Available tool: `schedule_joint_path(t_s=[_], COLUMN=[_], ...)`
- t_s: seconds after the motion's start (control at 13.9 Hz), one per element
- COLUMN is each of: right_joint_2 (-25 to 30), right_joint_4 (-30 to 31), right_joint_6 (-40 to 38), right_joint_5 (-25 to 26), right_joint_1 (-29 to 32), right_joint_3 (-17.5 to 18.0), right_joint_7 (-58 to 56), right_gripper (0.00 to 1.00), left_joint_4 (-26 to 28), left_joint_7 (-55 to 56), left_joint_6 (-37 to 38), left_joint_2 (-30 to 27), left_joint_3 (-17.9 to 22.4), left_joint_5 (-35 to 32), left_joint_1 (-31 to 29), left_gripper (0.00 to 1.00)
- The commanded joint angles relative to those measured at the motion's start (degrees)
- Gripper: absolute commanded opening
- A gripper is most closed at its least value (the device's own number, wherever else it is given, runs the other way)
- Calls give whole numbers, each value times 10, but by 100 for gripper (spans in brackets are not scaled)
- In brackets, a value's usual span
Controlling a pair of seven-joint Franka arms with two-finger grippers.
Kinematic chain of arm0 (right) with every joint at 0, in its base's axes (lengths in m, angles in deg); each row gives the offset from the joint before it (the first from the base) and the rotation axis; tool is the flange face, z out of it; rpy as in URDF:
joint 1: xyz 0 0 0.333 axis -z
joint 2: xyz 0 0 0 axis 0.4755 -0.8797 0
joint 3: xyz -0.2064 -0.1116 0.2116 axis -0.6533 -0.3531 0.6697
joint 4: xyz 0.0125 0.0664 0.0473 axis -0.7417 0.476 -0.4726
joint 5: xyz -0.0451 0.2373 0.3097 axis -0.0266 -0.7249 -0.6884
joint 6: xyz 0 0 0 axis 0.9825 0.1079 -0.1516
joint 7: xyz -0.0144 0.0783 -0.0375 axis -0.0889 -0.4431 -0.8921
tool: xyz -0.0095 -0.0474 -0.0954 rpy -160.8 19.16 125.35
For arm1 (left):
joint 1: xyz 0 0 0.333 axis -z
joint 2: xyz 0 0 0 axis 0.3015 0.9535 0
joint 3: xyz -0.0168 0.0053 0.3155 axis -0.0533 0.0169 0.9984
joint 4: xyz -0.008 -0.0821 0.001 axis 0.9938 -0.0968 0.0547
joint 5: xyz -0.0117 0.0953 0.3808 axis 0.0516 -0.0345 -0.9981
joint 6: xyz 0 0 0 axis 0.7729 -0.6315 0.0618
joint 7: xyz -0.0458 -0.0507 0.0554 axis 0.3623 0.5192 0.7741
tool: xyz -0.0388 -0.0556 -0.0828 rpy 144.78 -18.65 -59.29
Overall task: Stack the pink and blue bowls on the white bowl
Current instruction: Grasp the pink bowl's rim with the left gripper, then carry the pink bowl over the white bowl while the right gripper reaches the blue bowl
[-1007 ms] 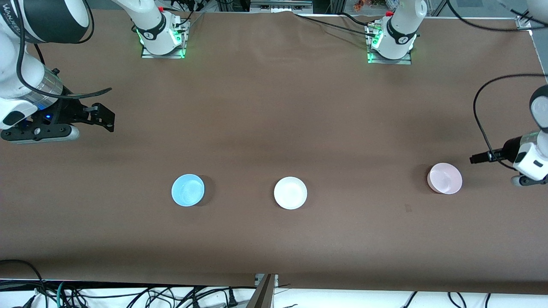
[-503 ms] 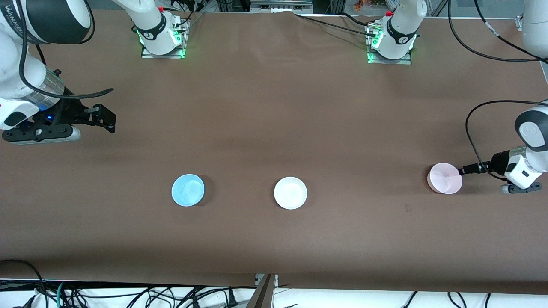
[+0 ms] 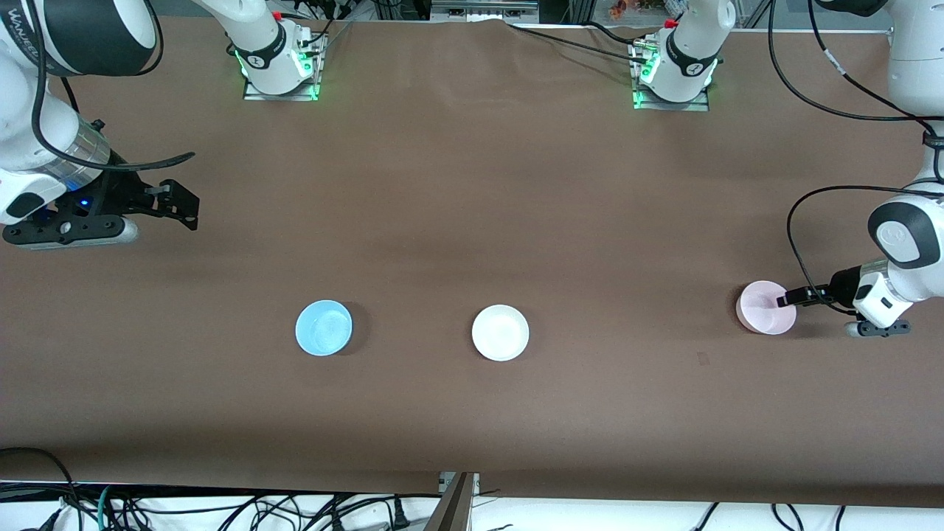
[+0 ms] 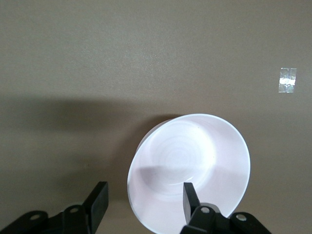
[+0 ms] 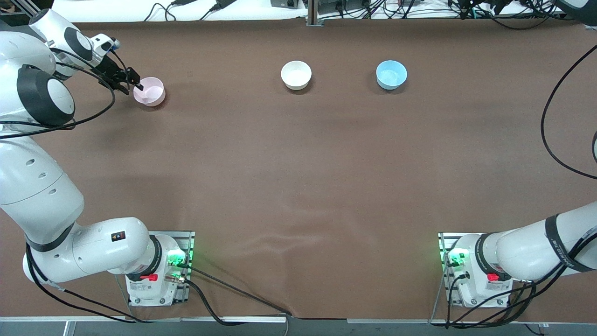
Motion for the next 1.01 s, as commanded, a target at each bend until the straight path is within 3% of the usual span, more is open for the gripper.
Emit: schedule_joint_path(t_s=[0.0,0.29,0.72,0.93], right_joint_2=[1,1,1,0], right_joint_4=[-3,-3,-3,-3], right_joint_6=[0,0,0,3], right_joint_5=[5,5,5,7], right_joint_1=[1,1,1,4], right_joint_3=[2,2,2,2], right_joint_7=[6,6,6,6], right_gripper=[100,100,100,100], left_joint_4=[6,5,-3,-47], left_joint_7=[-30,-28,-18,27], left_joint_6=[-9,-9,4,55], left_joint_2=[-1,-1,-10,-20], left_joint_3=[0,0,-2,-25], left_joint_5=[22,22,32,43], left_joint_1=[-2,-2,1,20], left_gripper=[49,0,0,0])
